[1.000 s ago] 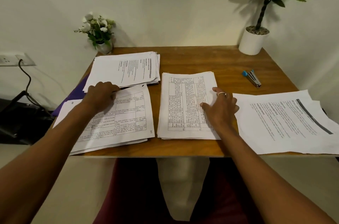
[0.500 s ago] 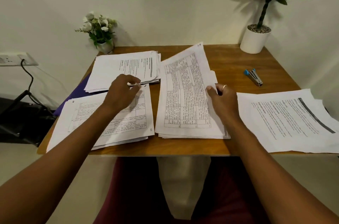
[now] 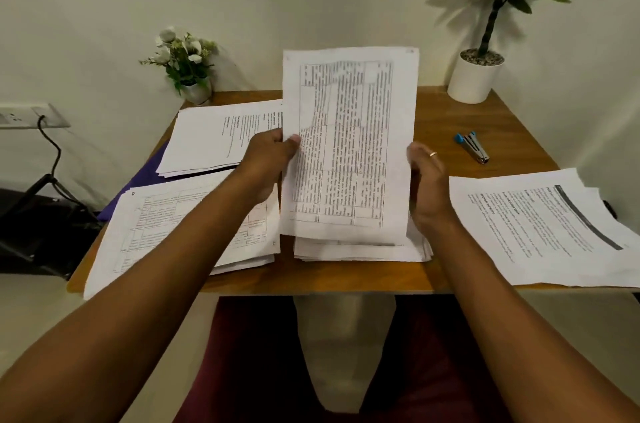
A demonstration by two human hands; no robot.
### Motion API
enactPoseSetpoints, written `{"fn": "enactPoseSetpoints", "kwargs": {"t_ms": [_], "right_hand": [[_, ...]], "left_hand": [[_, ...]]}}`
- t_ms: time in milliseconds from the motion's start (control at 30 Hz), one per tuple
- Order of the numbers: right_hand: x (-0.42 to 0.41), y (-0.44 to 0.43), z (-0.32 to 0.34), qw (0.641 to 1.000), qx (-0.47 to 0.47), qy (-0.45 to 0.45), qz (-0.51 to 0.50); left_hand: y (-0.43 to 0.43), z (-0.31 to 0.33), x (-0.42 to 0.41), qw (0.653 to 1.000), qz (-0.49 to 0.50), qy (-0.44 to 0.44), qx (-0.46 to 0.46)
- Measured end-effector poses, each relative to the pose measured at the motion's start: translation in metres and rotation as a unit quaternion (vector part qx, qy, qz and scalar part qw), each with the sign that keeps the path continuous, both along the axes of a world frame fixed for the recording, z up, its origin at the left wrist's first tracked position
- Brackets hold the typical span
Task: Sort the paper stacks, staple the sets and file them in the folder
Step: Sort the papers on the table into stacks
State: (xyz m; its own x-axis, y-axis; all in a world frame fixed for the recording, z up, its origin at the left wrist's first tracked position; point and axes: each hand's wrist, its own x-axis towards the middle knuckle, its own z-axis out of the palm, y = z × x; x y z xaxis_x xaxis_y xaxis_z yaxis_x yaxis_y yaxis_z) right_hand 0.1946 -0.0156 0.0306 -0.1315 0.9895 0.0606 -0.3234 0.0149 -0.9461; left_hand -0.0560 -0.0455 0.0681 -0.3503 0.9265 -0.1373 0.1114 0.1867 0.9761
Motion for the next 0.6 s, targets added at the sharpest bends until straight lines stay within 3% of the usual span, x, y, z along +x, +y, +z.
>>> {"fn": "enactPoseSetpoints", "kwargs": {"t_ms": [100,167,233,367,467,600], "right_hand": [[-0.003,0.004,-0.002,0.998,-0.014,-0.044,-0.042],[-0.006,0.006,-0.010,0.983,-0.013,-0.170,-0.075],[-0.008,0.007,-0.023,0.945,0.004,-0.314,-0.094],[-0.010,0.005,-0.041,0.866,0.021,-0.485,-0.117],[-0.008,0.002,-0.047,0.825,0.028,-0.549,-0.128],[-0.007,0.001,-0.049,0.813,0.038,-0.566,-0.133]], "left_hand": [[0.000,0.014,-0.016,1.000,-0.001,-0.010,-0.014],[-0.003,0.022,-0.030,0.999,0.007,0.046,-0.026],[-0.010,0.023,-0.050,0.987,-0.021,0.156,-0.031],[-0.021,0.008,-0.101,0.903,-0.118,0.405,-0.088],[-0.024,-0.005,-0.123,0.849,-0.152,0.488,-0.132],[-0.025,-0.017,-0.140,0.796,-0.146,0.559,-0.178]]}}
